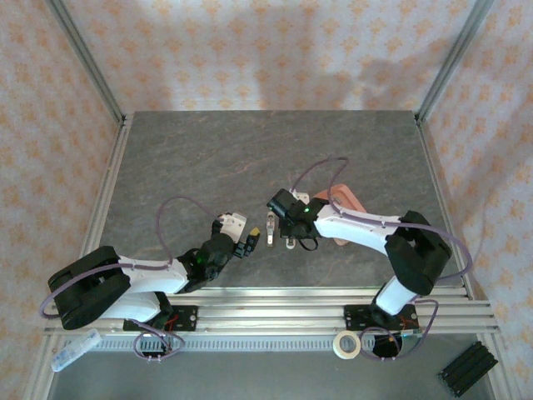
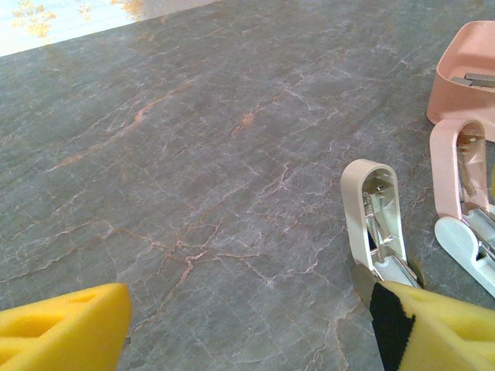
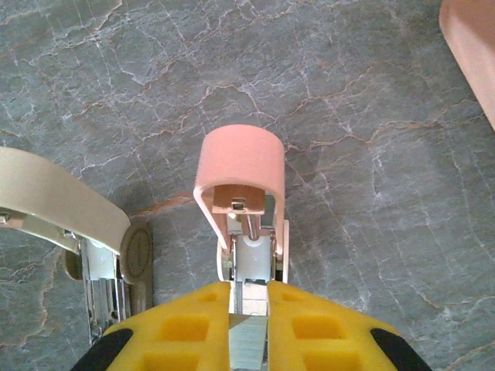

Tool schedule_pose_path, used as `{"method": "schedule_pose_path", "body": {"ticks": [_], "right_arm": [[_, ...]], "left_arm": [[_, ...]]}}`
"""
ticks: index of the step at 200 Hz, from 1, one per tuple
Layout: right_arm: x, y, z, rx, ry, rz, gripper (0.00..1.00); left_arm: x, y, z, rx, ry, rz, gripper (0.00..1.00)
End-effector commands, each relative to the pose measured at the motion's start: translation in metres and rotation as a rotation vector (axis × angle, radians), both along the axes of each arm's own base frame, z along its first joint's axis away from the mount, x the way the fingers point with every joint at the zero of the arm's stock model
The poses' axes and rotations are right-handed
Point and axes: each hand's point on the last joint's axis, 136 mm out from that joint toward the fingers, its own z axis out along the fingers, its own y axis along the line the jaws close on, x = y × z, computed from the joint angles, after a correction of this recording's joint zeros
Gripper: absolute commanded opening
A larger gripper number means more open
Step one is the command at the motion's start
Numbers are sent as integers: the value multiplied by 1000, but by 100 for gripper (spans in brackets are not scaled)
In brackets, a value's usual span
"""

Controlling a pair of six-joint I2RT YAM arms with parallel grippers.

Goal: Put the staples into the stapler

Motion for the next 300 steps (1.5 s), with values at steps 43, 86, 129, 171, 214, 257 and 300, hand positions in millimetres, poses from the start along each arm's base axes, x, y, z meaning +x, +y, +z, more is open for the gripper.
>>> {"method": "schedule_pose_path", "body": {"ticks": [43, 86, 129, 171, 214, 257, 300], "right_arm": [[-4, -6, -18, -39, 18, -19, 16], [-7, -10, -26, -61, 33, -13, 16], [-9, -9, -28, -54, 41, -12, 16], [-1, -7, 3, -35, -28, -10, 16], [1, -3, 3, -22, -32, 4, 16], [-3, -2, -11, -29, -2, 5, 16], [-6, -5, -21, -47, 18, 5, 16]], "left_arm": [[8, -4, 15, -23, -41, 9, 82], [8, -5, 14, -22, -40, 6, 82], [8, -5, 14, -21, -39, 6, 82], [8, -6, 14, -24, -39, 2, 82], [8, -6, 14, -26, -38, 2, 82], [8, -6, 15, -26, -41, 3, 82], [8, -5, 14, -23, -39, 6, 82]]}}
